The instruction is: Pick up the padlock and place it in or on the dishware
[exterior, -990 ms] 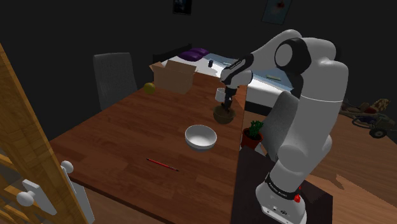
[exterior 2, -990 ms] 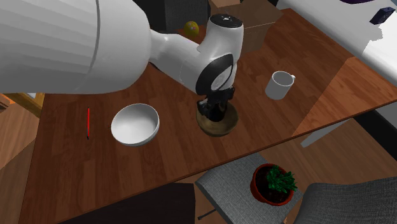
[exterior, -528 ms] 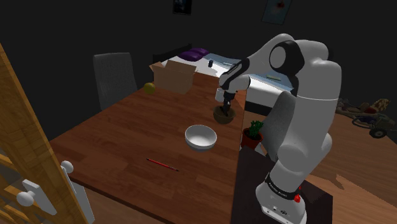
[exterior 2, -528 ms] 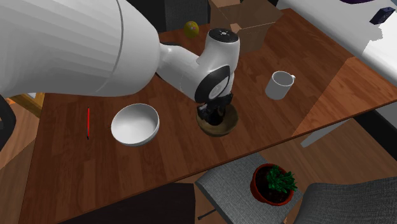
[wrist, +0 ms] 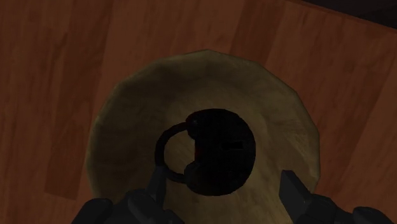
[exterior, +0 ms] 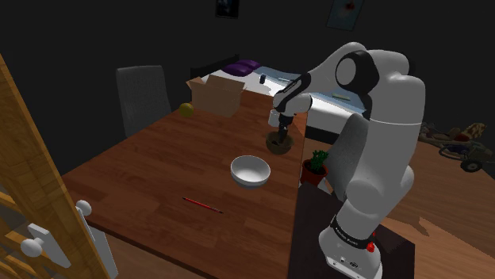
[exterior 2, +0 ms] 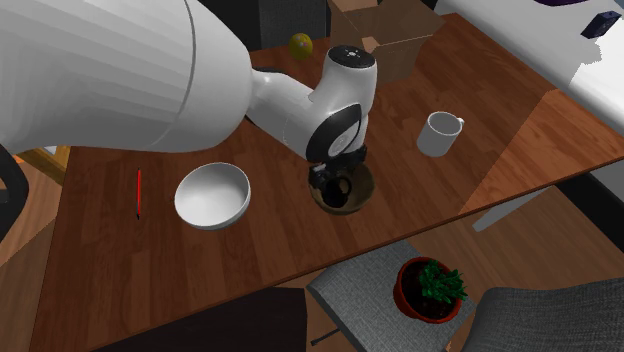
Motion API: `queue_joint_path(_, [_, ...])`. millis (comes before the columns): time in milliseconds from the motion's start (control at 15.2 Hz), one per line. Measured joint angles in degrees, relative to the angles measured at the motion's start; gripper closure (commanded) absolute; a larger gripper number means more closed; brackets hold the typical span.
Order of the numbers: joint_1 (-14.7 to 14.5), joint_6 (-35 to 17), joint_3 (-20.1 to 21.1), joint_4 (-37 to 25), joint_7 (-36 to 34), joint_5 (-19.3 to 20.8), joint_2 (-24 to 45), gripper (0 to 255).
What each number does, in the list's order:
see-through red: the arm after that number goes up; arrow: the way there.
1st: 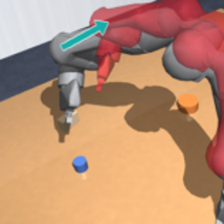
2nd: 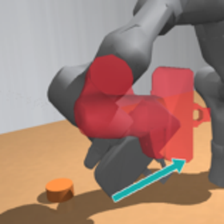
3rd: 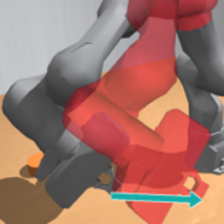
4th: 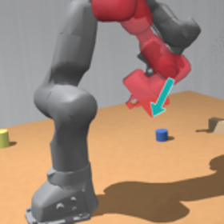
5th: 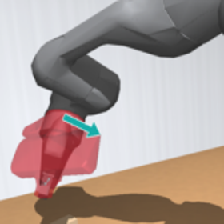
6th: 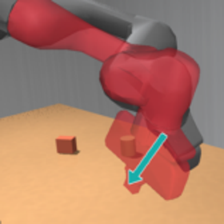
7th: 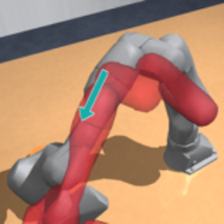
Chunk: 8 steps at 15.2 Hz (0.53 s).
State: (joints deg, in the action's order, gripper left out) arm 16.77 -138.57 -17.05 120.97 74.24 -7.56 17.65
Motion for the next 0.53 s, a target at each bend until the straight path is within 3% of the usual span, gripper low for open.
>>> queue_joint_path(264, [0.00,0.00,0.00,0.00,0.00,0.00,0.00,0])
queue_joint_path(528, [-0.66,4.68,-0.69,-1.37,-1.37,1.79,-3.56,0])
